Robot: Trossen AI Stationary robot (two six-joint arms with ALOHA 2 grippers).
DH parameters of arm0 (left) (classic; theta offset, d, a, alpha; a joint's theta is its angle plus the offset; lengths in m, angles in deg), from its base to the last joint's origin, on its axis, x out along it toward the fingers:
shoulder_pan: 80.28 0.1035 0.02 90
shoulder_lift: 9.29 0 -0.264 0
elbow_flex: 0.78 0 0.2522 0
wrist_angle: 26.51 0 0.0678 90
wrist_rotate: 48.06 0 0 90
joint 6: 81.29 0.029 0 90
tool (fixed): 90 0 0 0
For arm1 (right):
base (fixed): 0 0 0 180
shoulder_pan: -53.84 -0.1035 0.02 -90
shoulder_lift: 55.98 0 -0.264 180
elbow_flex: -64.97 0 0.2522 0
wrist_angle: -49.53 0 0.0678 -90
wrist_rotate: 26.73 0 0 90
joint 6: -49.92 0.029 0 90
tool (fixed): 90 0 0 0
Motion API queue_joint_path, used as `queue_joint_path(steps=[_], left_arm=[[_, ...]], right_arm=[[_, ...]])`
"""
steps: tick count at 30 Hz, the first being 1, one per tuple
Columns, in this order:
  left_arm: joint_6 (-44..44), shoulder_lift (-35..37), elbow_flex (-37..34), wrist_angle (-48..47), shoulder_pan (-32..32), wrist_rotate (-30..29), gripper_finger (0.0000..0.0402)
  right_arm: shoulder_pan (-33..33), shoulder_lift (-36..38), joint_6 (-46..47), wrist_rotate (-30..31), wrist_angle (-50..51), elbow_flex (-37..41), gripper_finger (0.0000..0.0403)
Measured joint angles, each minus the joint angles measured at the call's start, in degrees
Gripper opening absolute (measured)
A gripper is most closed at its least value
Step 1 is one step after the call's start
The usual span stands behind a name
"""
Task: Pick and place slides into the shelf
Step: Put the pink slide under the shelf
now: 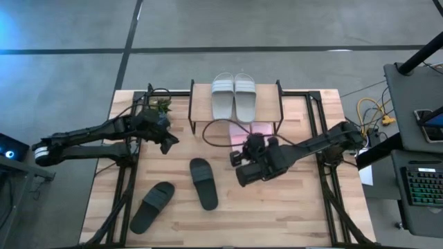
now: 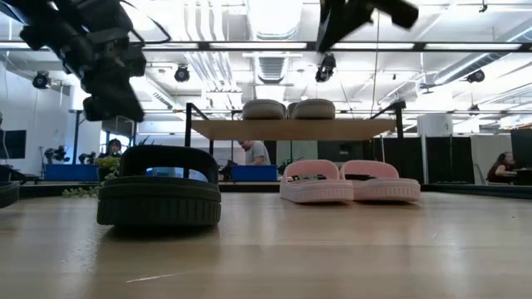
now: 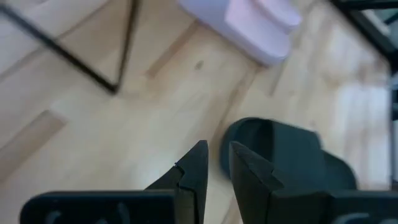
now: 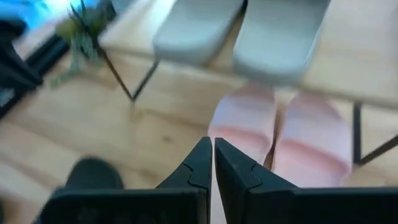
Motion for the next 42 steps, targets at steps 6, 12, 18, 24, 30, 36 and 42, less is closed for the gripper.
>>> queue_joint_path(steps=[6, 12, 18, 24, 30, 36, 42], left_arm=[[-1.36, -2.51, -1.67, 8.3, -2.77, 2.33, 0.0051], [-0.26, -9.98, -2.97, 19.76, -9.39, 1.43, 0.0051], [12.99, -20.87, -0.58, 29.23, -16.75, -12.52, 0.0051], [17.75, -33.99, 2.68, 36.47, -17.41, -14.36, 0.0051], [21.1, -46.16, 9.31, 39.66, -17.31, -14.36, 0.0051], [24.5, -55.69, 17.53, 39.52, -16.87, -15.12, 0.0051], [24.58, -62.82, 24.01, 39.34, -15.82, -15.62, 0.0051]], right_arm=[[0.29, 0.29, -0.44, 1.51, 4.66, -5.13, 0.0013], [0.26, 0.29, -1.66, 0.69, 9.78, -6.71, 0.0013], [0.14, 0.29, -5.86, -0.87, 10.49, -7.17, 0.0013], [0.14, 0.29, -5.76, -2.64, 10.53, -6.32, 0.0013], [0.14, 0.29, -5.72, -2.85, 11.02, -6.14, 0.0013], [0.14, 0.26, -5.22, -2.85, 12.22, -6.12, 0.0013], [0.14, 0.26, -4.47, -2.84, 12.7, -6.12, 0.0013]])
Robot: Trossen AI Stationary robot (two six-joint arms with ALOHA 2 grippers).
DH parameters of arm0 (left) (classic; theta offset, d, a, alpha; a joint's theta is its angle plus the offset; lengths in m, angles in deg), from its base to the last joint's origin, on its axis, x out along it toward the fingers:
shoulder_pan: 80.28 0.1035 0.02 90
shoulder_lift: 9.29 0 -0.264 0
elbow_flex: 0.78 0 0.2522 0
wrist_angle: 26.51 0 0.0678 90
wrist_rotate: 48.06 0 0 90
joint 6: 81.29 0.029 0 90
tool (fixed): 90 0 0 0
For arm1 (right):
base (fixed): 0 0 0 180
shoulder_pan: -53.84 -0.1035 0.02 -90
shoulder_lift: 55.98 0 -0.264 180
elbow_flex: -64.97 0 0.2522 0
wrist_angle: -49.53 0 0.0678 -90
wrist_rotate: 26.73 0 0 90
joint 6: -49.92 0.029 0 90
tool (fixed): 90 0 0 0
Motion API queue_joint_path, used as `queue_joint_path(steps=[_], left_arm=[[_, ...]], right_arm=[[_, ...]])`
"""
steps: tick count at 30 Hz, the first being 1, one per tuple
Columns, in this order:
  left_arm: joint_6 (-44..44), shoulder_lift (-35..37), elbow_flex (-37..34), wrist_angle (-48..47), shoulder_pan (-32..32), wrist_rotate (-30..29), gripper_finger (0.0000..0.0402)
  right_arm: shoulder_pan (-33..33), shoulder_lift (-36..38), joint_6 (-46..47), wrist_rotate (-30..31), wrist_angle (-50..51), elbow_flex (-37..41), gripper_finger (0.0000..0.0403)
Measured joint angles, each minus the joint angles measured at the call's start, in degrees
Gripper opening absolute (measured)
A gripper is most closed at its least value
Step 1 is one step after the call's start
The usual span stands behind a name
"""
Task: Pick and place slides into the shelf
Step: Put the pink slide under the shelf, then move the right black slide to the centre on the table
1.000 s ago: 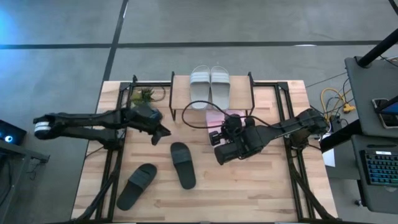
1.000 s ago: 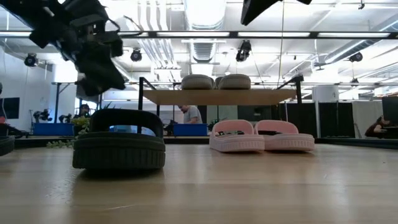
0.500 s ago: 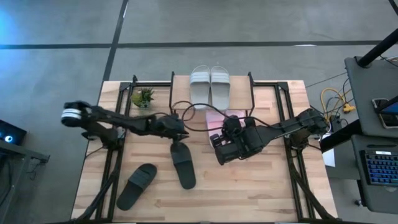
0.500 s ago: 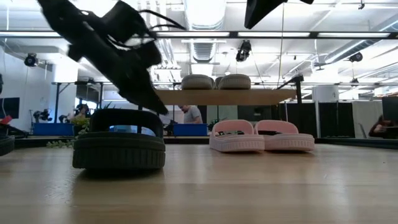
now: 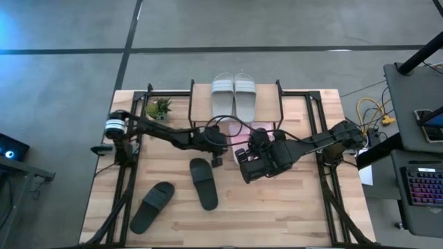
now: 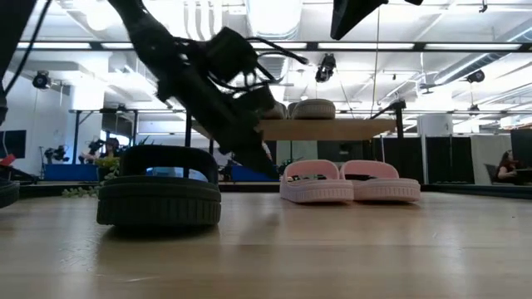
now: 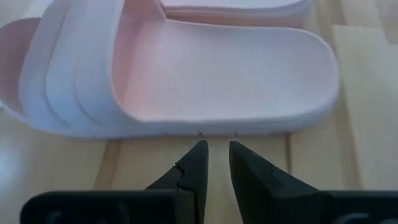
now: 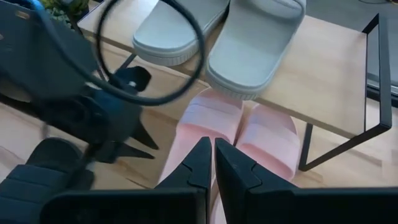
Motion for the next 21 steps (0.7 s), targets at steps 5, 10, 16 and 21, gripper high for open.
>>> queue_joint_path(steps=[5, 10, 16, 21], left_arm=[[1.02, -3.5, 3.56, 0.28, 0.81, 0.0, 0.0051], [3.47, -5.24, 6.07, 0.25, 0.99, 0.02, 0.0051], [5.62, -5.6, 6.88, 3.03, 1.57, 0.05, 0.0051], [6.15, -6.64, 8.33, 3.29, 2.32, 0.67, 0.0051]], right_arm=[[0.0, 0.0, 0.02, 0.02, 0.35, 0.02, 0.0013], [0.02, -0.02, 0.08, 0.09, 0.97, 0.07, 0.0013], [0.02, -0.02, 0.49, 0.21, 1.24, 0.15, 0.0013], [0.04, -0.02, 1.51, 0.43, 1.51, 0.17, 0.0013]])
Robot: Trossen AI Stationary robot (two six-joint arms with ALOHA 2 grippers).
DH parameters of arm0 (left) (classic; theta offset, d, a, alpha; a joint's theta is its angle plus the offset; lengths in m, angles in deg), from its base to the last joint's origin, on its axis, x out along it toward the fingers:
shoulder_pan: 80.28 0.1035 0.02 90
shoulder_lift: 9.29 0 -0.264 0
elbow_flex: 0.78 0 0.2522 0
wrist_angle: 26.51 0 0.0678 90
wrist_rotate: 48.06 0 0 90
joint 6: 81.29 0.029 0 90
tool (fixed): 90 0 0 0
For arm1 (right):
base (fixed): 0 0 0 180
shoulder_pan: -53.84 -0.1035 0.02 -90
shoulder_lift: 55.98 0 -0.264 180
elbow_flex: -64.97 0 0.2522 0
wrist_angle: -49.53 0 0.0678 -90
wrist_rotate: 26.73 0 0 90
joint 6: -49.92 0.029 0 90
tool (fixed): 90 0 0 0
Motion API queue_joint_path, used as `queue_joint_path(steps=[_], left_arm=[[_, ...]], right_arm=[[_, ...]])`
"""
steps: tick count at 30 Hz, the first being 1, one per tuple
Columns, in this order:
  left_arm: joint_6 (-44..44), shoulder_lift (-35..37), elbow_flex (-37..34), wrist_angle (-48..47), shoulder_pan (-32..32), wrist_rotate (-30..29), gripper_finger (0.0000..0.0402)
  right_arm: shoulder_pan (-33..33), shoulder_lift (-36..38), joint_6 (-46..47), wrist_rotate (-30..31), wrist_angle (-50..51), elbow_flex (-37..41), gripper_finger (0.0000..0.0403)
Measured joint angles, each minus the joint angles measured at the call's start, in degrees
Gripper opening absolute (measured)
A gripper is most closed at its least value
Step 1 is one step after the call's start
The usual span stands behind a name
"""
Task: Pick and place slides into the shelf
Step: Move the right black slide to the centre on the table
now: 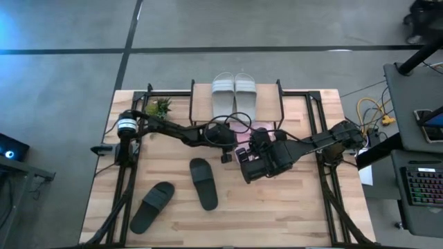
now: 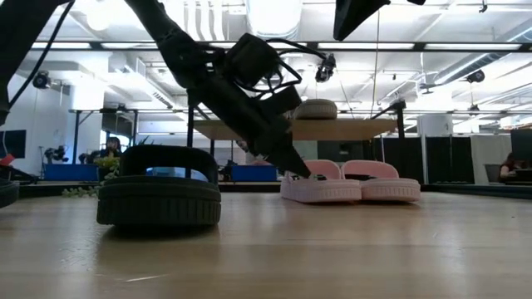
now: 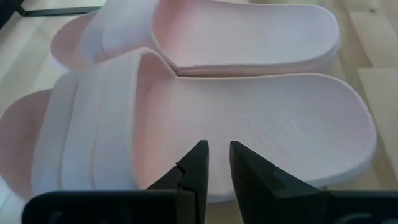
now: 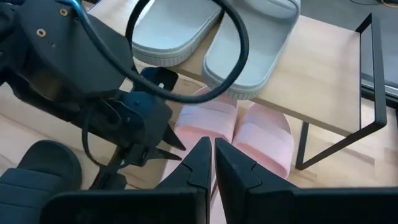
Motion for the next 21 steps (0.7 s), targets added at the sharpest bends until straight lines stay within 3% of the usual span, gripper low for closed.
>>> queue_joint_path(steps=[8, 12, 21], left_arm=[[-0.23, 4.28, -0.38, -8.84, -0.15, 0.01, 0.0051], [-0.14, 7.91, -2.29, -8.9, -0.6, 0.01, 0.0051], [-0.16, 8.66, -7.2, -8.23, -2.44, -0.59, 0.0051]], right_arm=[[0.0, 0.0, 0.0, 0.04, 0.51, 0.0, 0.0013], [0.04, -0.02, -0.3, 0.2, 0.97, 0.0, 0.0013], [0.09, -0.02, -1.94, 0.28, 0.99, 0.0, 0.0013]])
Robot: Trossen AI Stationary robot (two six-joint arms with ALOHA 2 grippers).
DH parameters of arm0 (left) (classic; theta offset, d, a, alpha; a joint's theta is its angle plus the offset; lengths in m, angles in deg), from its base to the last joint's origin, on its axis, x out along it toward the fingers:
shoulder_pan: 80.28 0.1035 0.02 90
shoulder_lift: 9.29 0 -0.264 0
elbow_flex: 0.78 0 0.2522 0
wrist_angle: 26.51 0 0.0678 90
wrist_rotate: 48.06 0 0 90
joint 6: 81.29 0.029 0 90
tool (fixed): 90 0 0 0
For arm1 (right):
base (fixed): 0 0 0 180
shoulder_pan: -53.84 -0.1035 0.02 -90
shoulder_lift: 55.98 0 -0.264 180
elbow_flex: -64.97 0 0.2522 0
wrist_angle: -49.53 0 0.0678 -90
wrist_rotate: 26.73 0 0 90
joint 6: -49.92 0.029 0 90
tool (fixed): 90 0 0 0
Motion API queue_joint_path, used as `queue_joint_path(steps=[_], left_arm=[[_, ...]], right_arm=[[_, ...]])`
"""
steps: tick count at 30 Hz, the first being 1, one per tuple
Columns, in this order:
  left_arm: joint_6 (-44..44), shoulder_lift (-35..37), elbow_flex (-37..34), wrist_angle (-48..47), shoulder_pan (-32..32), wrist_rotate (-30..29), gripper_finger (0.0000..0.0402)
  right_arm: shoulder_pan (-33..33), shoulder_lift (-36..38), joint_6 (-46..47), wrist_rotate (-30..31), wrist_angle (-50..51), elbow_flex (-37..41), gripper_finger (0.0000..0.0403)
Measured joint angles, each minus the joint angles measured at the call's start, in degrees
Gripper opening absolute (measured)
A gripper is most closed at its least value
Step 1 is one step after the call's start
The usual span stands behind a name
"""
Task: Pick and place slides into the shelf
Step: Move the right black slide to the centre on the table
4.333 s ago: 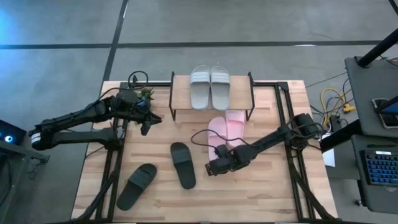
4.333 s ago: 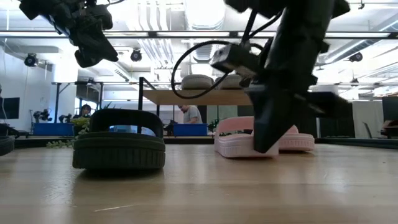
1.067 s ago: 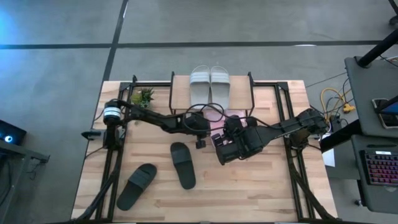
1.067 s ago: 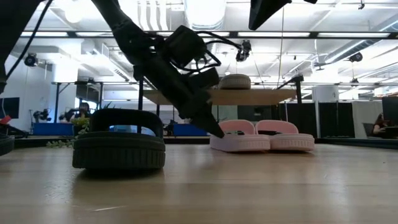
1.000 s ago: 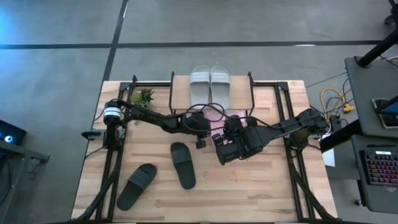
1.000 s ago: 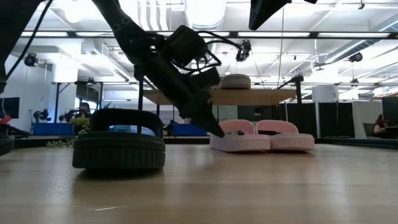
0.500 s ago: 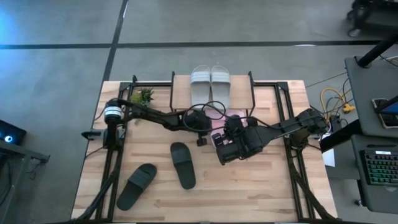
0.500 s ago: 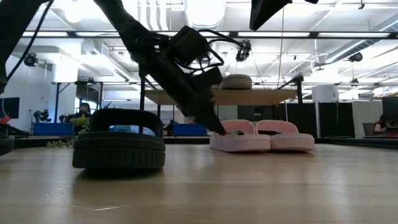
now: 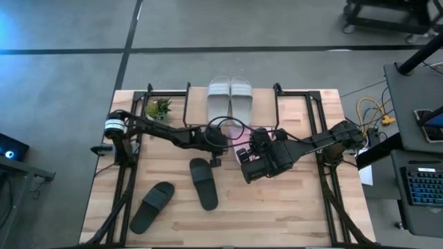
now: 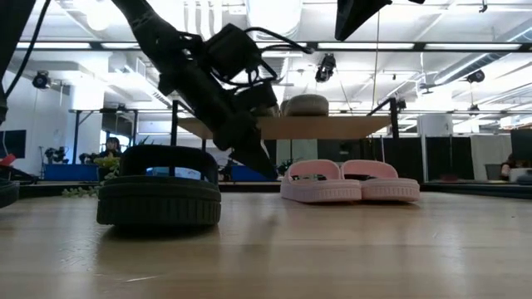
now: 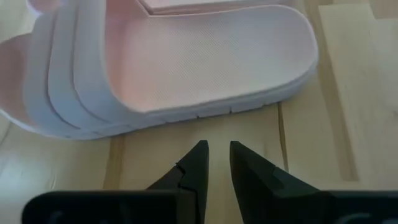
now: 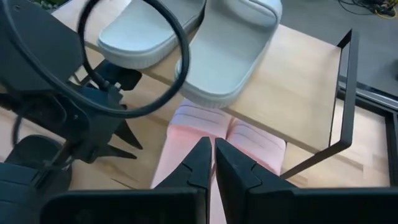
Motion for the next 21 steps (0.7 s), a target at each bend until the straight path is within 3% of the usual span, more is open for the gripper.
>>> queue_joint_path(steps=[21], left_arm=[[0.11, -3.24, -0.73, 2.74, 0.34, -0.23, 0.0051]], right_arm=[[0.0, 0.0, -0.09, -0.71, 0.01, 0.09, 0.0013]])
